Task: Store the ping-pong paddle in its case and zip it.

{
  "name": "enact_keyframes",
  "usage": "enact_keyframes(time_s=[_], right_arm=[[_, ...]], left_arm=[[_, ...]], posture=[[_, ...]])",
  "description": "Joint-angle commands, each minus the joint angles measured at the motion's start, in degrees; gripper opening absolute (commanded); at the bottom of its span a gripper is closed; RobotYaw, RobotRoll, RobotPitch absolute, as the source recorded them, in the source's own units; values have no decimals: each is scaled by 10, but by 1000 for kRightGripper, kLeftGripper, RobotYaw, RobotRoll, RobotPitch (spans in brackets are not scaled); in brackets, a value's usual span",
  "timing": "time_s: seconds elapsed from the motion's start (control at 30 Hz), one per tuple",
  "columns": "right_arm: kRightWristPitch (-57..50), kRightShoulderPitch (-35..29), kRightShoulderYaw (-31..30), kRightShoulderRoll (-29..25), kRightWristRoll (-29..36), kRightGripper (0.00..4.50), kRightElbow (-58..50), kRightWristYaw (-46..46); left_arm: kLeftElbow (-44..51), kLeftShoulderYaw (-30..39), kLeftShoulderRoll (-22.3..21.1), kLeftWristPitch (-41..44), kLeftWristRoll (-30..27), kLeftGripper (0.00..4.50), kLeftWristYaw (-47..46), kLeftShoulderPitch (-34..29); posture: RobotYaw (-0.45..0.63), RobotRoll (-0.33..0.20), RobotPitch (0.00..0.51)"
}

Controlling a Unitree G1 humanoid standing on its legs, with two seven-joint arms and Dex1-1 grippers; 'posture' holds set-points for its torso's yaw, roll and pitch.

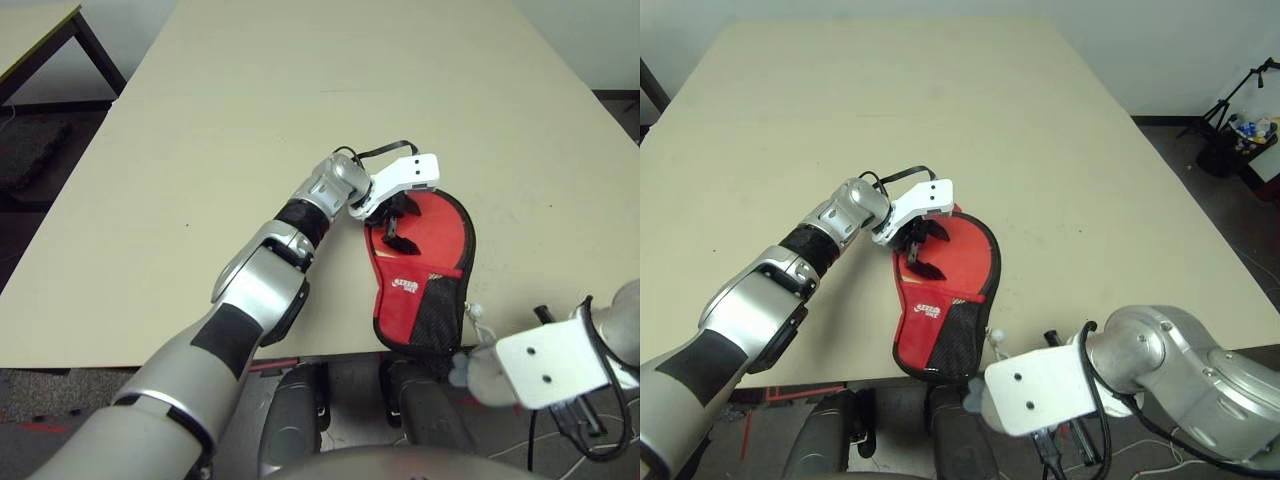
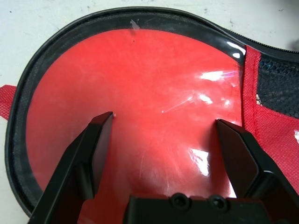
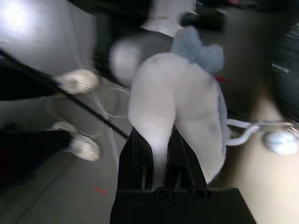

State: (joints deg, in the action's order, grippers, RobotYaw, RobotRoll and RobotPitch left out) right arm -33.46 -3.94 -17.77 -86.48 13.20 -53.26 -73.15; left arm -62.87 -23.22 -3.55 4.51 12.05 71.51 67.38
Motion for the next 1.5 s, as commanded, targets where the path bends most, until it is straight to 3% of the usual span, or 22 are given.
enact_keyframes(time_s=[0.03, 0.2, 0.37, 0.57, 0.67, 0.73, 0.77, 0.83, 0.97, 1.1, 1.37, 1.5], right_arm=[[-2, -31, -26, -3, 19, 99, -21, -36], [-28, -18, -10, 19, 24, 99, -21, -17], [-99, 66, -35, 99, 40, 1701, 11, -17], [-313, 158, -8, 225, 203, 3453, -19, 34], [-397, 246, -15, 288, 223, 4424, 3, 83], [-348, 304, 116, 121, 257, 4468, 132, -76], [-322, 343, 151, 74, 265, 4468, 204, -127], [-309, 402, 159, 57, 271, 4468, 303, -142], [-292, 472, 151, 110, 236, 4468, 430, -98], [-286, 517, 174, 213, 181, 4468, 555, 39], [-175, 469, 264, 410, 106, 4468, 636, 304], [-103, 435, 321, 510, 93, 4468, 659, 423]], left_arm=[[-44, -34, -21, 20, 50, 4500, -25, -36], [-44, -32, -19, 17, 46, 4500, -29, -36], [-36, -28, -23, 13, 42, 4500, -25, -39], [-4, -16, -39, 17, 28, 4500, -7, -50], [9, -14, -49, 19, 26, 4500, -2, -56], [15, -13, -53, 20, 26, 4500, -2, -61], [17, -12, -56, 21, 26, 4500, -4, -63], [21, -9, -58, 24, 23, 4500, -9, -67], [33, 1, -56, 29, 14, 4500, -16, -76], [52, 25, -51, 38, -7, 4500, -32, -85], [105, 109, -34, 49, -78, 4500, -106, -95], [157, 176, -29, 49, -127, 4500, -194, -110]], posture=[[-282, 0, 196], [-288, 0, 192], [-282, 0, 187], [-256, 0, 178], [-247, 0, 171], [-242, 0, 168], [-239, 0, 167], [-233, 0, 163], [-221, 0, 158], [-214, 0, 154], [-189, 0, 151], [-174, 0, 149]])
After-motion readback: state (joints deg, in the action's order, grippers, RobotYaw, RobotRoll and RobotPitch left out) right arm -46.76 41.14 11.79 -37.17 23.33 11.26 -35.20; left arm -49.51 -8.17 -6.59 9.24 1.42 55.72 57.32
